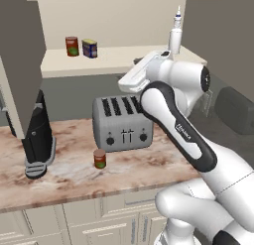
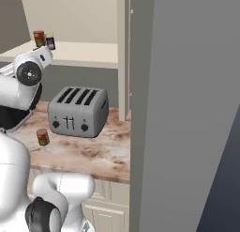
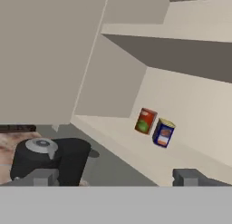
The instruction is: Pick the cans from the counter and place them in their designated side in the cabinet.
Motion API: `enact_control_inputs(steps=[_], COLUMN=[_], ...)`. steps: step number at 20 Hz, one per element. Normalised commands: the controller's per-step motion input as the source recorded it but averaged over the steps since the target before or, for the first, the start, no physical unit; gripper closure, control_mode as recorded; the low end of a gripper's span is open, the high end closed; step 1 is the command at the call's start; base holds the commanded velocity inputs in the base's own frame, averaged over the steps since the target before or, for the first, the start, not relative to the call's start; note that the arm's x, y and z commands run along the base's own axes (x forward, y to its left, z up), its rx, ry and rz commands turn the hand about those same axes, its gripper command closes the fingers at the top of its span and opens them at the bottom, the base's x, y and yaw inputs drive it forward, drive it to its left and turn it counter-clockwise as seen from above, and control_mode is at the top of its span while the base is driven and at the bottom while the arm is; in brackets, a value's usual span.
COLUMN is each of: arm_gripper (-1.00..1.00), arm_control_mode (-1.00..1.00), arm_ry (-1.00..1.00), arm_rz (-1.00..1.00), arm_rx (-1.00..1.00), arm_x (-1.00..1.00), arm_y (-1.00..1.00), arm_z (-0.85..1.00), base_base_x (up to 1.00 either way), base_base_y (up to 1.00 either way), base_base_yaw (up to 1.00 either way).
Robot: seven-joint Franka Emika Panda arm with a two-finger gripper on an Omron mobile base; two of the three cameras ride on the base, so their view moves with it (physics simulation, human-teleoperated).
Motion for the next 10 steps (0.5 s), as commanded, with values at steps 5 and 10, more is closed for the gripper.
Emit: enact_control_inputs(steps=[5,10], arm_gripper=[-1.0,-1.0], arm_control_mode=[-1.0,-1.0], arm_ry=[0.0,0.06], arm_rz=[0.0,0.0], arm_rx=[0.0,0.0], arm_x=[-0.64,-0.47], arm_y=[-0.16,-0.2], arm_z=[0.0,-0.02], base_base_x=[0.0,0.0], base_base_y=[0.0,0.0], base_base_yaw=[0.0,0.0])
